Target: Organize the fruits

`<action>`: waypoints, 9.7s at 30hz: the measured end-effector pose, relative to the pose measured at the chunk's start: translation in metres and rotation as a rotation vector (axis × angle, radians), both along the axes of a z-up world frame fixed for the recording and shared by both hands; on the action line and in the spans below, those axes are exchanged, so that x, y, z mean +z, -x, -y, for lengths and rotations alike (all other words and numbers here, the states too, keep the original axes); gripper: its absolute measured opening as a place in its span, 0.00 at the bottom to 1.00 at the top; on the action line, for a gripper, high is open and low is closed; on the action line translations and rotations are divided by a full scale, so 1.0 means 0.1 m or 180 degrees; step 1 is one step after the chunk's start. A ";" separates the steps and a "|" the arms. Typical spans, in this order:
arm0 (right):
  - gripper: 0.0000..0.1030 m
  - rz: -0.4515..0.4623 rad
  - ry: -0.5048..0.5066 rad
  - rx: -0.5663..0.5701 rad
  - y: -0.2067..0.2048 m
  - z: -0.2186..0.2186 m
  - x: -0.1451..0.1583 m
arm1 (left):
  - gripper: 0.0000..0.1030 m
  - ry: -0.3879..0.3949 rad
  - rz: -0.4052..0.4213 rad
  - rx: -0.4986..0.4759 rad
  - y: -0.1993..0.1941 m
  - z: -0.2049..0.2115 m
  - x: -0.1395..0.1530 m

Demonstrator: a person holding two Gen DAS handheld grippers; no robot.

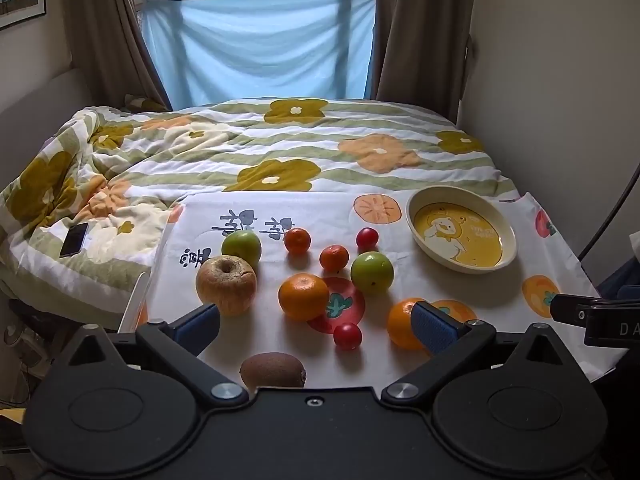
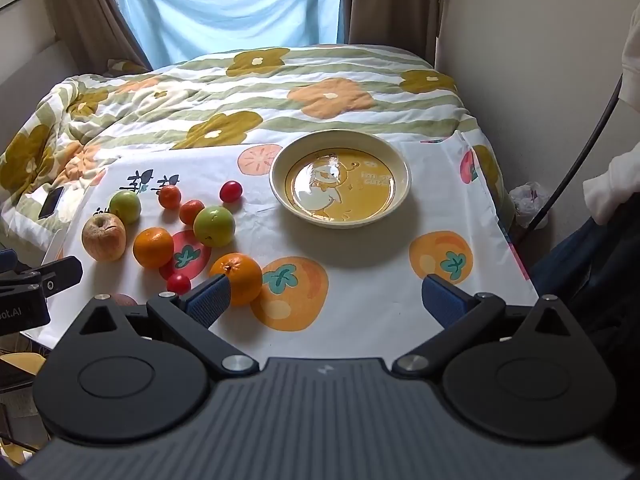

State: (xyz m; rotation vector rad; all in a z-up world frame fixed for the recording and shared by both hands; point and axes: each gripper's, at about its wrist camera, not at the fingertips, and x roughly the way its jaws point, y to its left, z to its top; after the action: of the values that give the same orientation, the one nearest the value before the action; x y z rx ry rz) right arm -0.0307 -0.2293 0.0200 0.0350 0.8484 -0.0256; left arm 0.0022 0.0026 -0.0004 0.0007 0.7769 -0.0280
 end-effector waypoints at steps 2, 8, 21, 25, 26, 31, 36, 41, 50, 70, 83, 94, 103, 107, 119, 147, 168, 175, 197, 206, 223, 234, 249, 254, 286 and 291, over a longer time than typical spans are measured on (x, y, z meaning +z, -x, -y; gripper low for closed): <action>1.00 -0.0002 -0.0022 -0.0002 0.00 0.00 0.00 | 1.00 -0.0014 0.0003 0.0001 -0.01 0.00 -0.01; 1.00 0.0005 -0.0020 0.0000 0.01 0.00 0.00 | 1.00 -0.0063 0.0012 -0.0007 0.02 0.02 -0.01; 1.00 0.0015 -0.0014 0.0008 0.03 -0.01 0.02 | 1.00 -0.0075 0.0030 0.0010 0.05 0.02 0.02; 1.00 0.0015 -0.0010 0.0005 0.05 -0.02 0.03 | 1.00 -0.0075 0.0039 0.0015 0.09 -0.01 0.04; 1.00 0.0019 -0.0007 0.0006 0.05 -0.02 0.03 | 1.00 -0.0078 0.0041 0.0016 0.10 -0.01 0.04; 1.00 0.0030 -0.0003 0.0010 0.06 -0.02 0.03 | 1.00 -0.0085 0.0048 0.0015 0.11 -0.02 0.06; 1.00 0.0029 -0.0005 0.0006 0.06 -0.01 0.02 | 1.00 -0.0090 0.0051 0.0015 0.13 -0.02 0.08; 1.00 0.0042 -0.0004 0.0004 0.08 -0.03 0.05 | 1.00 -0.0095 0.0059 0.0016 0.13 -0.02 0.10; 1.00 0.0051 -0.0005 0.0010 0.10 -0.03 0.07 | 1.00 -0.0105 0.0077 0.0018 0.15 -0.02 0.13; 1.00 0.0068 -0.0006 0.0011 0.11 -0.06 0.11 | 1.00 -0.0103 0.0095 0.0039 0.17 -0.08 0.16; 1.00 0.0059 -0.0001 0.0008 0.11 -0.09 0.10 | 1.00 -0.0089 0.0092 0.0053 0.17 -0.17 0.16; 1.00 -0.0071 0.0059 0.0068 -0.10 -0.21 -0.02 | 1.00 -0.0105 -0.0143 -0.0033 0.04 -0.34 -0.13; 1.00 -0.0147 -0.0111 0.0108 -0.27 -0.26 -0.69 | 1.00 -0.0079 -0.0381 -0.0079 -0.12 -0.46 -0.74; 1.00 -0.0136 -0.0102 0.0207 -0.39 -0.35 -0.93 | 0.98 -0.0073 -0.0419 -0.0071 -0.19 -0.46 -0.96; 1.00 -0.0206 -0.0268 0.0545 -0.69 -0.49 -1.32 | 0.87 -0.0045 -0.0579 0.0083 -0.42 -0.39 -1.41; 0.75 -0.0176 -0.0316 0.1213 -1.02 -0.65 -1.42 | 0.66 0.0013 -0.0546 0.0406 -0.29 -0.34 -1.47; 0.75 0.0115 -0.0435 0.1156 -0.79 0.09 -0.69 | 0.66 0.0000 -0.0099 0.0346 -0.16 0.26 -0.59; 0.75 0.0241 -0.0397 0.0952 -0.76 0.56 -0.39 | 0.66 -0.0003 0.0131 0.0071 -0.32 0.58 -0.22; 0.75 0.0249 -0.0310 -0.0048 -1.59 1.43 -0.32 | 0.66 -0.0143 0.0088 -0.0997 -1.90 1.45 -0.31; 0.75 0.0132 -0.0318 -0.0285 -2.08 1.50 -0.56 | 0.66 -0.0326 -0.0148 -0.1400 -2.59 1.82 -0.75; 0.75 -0.0075 -0.0358 -0.0498 -2.42 1.67 -0.85 | 0.67 -0.0588 -0.0553 -0.1698 -3.05 2.25 -1.38; 0.75 -0.0062 -0.0325 -0.0406 -2.43 1.65 -0.82 | 0.94 -0.0566 -0.0433 -0.1646 -2.97 2.07 -1.20; 0.75 -0.0126 -0.0104 0.0210 -2.58 1.17 -0.96 | 0.94 -0.0327 -0.0406 -0.0990 -2.81 1.34 -0.92; 0.75 -0.0147 0.0207 0.0570 -2.62 0.87 -1.11 | 0.94 -0.0301 -0.0419 -0.0821 -2.73 1.15 -0.92; 1.00 0.0091 0.0184 0.0176 -2.22 1.08 -0.69 | 0.94 -0.0227 -0.0078 -0.0747 -2.29 1.16 -0.48; 1.00 0.0190 0.0163 0.0133 -1.96 1.12 -0.50 | 0.94 -0.0216 0.0090 -0.0672 -1.99 1.17 -0.30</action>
State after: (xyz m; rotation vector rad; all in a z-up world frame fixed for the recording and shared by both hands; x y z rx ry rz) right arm 0.1655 -0.3410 -0.0302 -0.0301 0.7884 -0.0069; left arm 0.2012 -0.1148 -0.0306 0.1472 0.7467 -0.2016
